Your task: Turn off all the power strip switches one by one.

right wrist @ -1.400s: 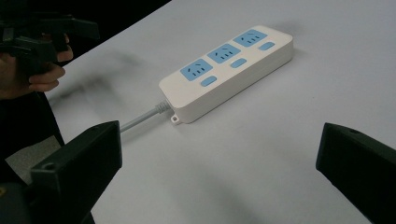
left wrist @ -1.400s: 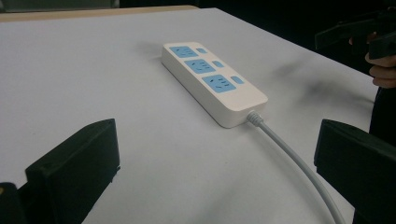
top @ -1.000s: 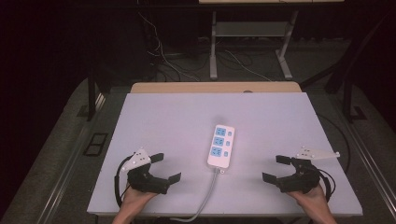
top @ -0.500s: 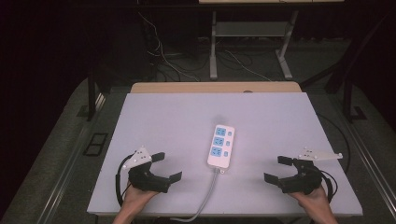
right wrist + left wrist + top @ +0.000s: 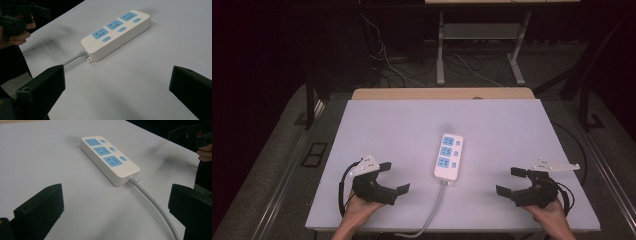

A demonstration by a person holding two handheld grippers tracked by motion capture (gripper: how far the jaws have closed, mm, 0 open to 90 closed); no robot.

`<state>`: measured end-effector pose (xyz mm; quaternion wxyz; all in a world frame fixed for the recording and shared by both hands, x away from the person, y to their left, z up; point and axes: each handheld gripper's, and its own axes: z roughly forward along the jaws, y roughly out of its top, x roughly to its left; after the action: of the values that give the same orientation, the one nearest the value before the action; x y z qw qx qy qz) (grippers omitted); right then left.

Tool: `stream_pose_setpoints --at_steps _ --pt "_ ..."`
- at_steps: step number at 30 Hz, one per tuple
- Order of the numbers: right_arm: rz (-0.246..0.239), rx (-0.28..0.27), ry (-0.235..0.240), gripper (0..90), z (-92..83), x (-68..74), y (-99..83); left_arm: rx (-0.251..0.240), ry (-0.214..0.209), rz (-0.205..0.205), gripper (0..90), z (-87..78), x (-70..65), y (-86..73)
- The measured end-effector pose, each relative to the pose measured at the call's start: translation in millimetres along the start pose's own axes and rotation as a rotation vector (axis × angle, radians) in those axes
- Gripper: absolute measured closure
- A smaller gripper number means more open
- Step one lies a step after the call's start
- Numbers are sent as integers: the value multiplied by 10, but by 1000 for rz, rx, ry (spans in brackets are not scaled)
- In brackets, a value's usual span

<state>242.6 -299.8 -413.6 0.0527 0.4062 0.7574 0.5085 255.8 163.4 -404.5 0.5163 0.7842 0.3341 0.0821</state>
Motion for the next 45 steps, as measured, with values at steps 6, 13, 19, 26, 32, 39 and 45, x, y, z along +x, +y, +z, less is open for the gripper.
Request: stream_pose_setpoints --at_steps 6,13,19,26,32,39,45 --pt "-1 8 3 0 18 2 -11 34 -22 12 0 43 -2 82" --pt "-7 13 2 0 27 -1 -18 67 -47 25 0 116 -1 216" --pt "-6 13 1 0 18 -10 -23 83 -55 34 0 172 8 314" --pt "-3 11 -4 0 11 -15 -24 100 -72 39 0 255 35 396" --pt "-1 10 -5 1 6 -17 -22 130 -81 52 0 356 41 465" --pt "-8 13 -3 1 10 -15 -20 162 -99 82 0 488 5 566" --pt "-9 14 -1 0 13 -18 -16 182 -115 101 0 555 -10 656"
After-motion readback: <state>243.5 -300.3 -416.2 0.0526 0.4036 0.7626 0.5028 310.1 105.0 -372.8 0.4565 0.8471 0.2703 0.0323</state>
